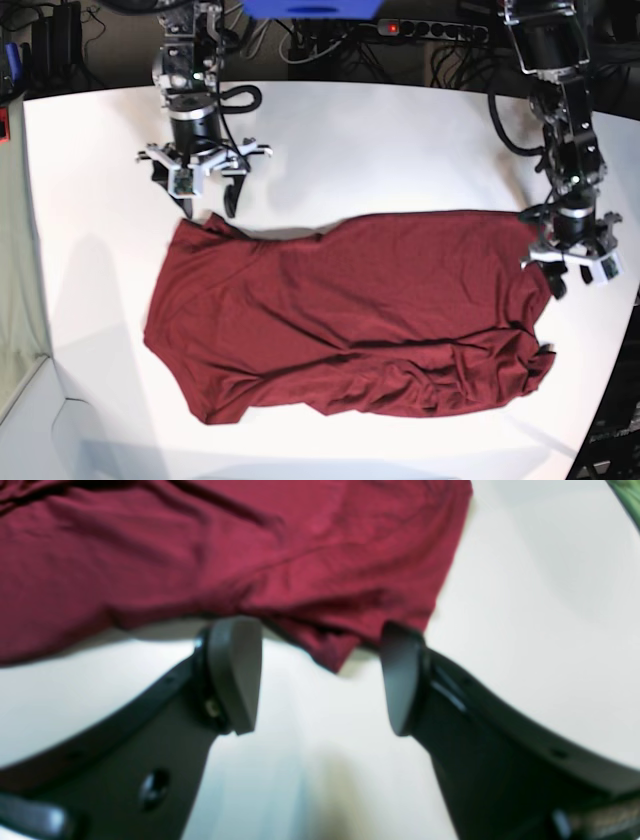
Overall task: Layout the t-shirt on the table in an organized manner, then fold the t-shirt properly
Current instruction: 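Release the shirt and raise both grippers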
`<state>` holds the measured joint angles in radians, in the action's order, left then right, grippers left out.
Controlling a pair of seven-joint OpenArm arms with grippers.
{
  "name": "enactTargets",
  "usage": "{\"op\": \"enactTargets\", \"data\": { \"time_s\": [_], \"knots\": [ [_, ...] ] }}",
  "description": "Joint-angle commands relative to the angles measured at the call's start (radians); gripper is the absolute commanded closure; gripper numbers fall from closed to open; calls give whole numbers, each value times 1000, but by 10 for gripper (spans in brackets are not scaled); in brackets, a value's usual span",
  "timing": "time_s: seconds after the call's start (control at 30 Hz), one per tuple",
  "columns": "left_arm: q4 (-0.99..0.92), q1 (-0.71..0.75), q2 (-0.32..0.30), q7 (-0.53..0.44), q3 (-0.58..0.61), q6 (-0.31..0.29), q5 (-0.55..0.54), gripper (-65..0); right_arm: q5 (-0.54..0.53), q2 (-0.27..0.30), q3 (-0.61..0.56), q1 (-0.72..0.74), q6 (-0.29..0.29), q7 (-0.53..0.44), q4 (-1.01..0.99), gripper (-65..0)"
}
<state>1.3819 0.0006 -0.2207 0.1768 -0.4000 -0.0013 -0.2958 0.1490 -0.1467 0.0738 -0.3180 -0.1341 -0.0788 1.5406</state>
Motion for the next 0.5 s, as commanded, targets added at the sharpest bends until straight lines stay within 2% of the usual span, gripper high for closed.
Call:
{"op": "enactTargets", "data": {
  "time_s": [0.0,0.4,0.47],
  "knots": [
    [20,-12,-16,-32,-18,-3,-3,-332,-6,-3,1,16,1,-26,-4,-376],
    [20,-11,-15,-32,-40,-3,-3,-332,-6,19,2,130,3,-20,-170,-373],
    [20,-11,-15,-32,-40,-3,-3,-332,-6,19,2,136,3,-20,-179,-352]
  ]
}}
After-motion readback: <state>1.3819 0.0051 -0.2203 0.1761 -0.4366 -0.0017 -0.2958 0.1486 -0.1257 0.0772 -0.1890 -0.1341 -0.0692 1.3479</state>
